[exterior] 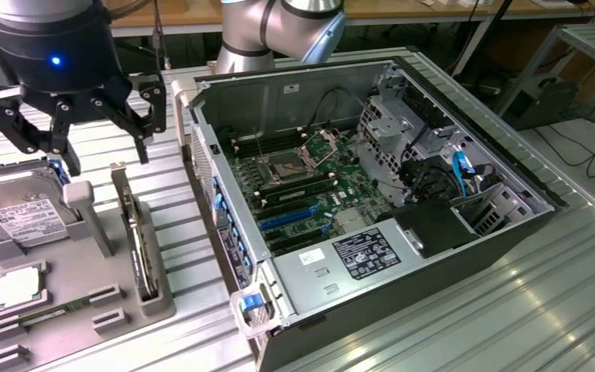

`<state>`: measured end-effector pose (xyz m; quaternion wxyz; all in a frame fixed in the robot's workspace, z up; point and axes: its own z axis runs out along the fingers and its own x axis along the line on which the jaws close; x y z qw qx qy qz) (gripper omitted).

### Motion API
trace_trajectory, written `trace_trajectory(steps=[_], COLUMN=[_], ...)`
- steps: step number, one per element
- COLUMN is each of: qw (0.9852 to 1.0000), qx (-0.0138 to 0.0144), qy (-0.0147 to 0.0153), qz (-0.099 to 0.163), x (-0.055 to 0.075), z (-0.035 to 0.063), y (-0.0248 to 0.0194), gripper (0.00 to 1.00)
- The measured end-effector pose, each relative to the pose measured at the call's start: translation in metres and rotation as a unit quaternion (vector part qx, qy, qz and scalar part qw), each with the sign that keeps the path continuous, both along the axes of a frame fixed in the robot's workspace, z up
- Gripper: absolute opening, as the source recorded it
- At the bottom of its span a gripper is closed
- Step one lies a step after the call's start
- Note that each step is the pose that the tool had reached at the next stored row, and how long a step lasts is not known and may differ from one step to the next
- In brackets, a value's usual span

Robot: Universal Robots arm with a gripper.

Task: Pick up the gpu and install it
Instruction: 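Pick up the gpu and move the gpu toward the slot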

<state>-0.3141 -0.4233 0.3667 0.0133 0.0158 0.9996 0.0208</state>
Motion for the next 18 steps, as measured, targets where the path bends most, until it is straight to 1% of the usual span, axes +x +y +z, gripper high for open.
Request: trace_trajectory(steps=[1,7,9,12,13,16,18], qw=[1.0000,1.0000,1.0000,1.0000,1.0000,1.0000,1.0000], qx=[0.0000,0.0000,0.0000,-0.0005,-0.0005,-0.0006,-0.0006], qy=[-0.0001,0.0000,-0.0001,0.0000,0.0000,0.0000,0.0000], qz=[0.000,0.000,0.000,0.000,0.000,0.000,0.000], x=[0.000,0.000,0.000,0.000,0.000,0.000,0.000], z=[-0.0020,-0.0142,-0.0177,-0.0218,-0.0238,-0.0292,-0.0356], y=[-0.0028,-0.0049,-0.0063,-0.0138,-0.0150,-0.0168,-0.0183], gripper=[0.72,0.72,0.72,0.72,0.72,0.72,0.72])
